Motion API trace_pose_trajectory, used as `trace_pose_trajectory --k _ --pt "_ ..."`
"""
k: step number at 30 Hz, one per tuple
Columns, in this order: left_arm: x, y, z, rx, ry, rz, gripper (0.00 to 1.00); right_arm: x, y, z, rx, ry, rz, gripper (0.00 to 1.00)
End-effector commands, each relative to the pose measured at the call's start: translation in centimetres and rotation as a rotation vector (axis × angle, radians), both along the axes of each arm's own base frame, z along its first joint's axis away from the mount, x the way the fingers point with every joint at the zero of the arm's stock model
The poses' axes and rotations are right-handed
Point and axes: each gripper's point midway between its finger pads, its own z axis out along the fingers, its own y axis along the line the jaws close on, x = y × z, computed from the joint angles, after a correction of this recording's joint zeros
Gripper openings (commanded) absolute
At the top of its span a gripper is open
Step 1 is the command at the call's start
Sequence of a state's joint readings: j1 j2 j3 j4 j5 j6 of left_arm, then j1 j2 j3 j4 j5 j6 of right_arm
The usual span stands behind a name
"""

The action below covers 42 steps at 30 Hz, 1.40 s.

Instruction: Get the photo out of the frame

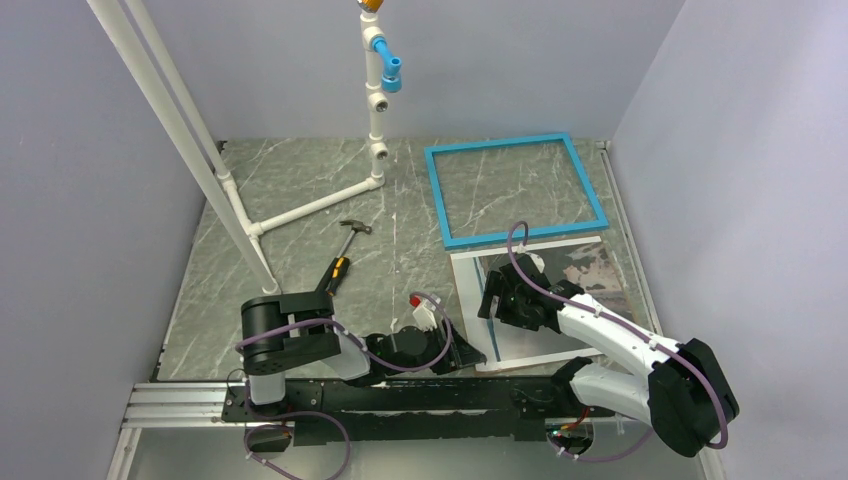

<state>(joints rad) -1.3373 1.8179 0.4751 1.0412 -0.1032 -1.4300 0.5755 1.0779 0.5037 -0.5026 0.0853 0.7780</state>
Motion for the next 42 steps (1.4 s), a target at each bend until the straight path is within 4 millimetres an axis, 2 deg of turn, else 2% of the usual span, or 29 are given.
trace_pose_trajectory --k 1,8,16,24,27,29,34,37,39,42 --pt "0.3 -0.9 1.8 -0.103 0.028 0.017 0.53 0.3 0.6 0.3 0.023 -0.005 0.004 0.87" --pt "0.2 -0.6 0.7 -0.066 0.051 0.022 0.56 0.3 0.6 0.0 0.023 0.000 0.004 0.87" --pt "0.2 -0.5 0.5 -0.063 0.042 0.019 0.60 0.3 0.8 -0.1 0.029 0.006 0.011 0.87" --pt "0.5 0.2 1.0 0.012 -0.047 0.013 0.69 1.1 0.4 2.2 0.031 -0.070 -0.010 0.89" --pt "0.8 0.8 0.7 0.069 -0.073 0.017 0.74 1.7 -0.8 3.3 0.000 -0.119 -0.071 0.92" --pt "0.9 0.9 0.8 0.086 -0.080 0.018 0.78 2.2 -2.0 4.0 -0.038 -0.144 -0.137 0.99" --pt "0.7 0.6 0.2 0.087 -0.039 0.015 0.85 3.2 -5.4 4.7 -0.116 -0.162 -0.298 1.00" --pt "0.6 0.2 0.0 0.078 -0.019 0.013 0.87 3.6 -7.2 4.2 -0.117 -0.146 -0.387 1.00" --pt "0.5 -0.2 0.1 0.074 -0.019 0.003 0.88 3.3 -8.1 2.9 -0.102 -0.106 -0.433 1.00" --pt "0.5 -0.7 0.3 0.082 -0.024 -0.008 0.88 3.0 -8.7 1.5 -0.078 -0.060 -0.459 1.00"
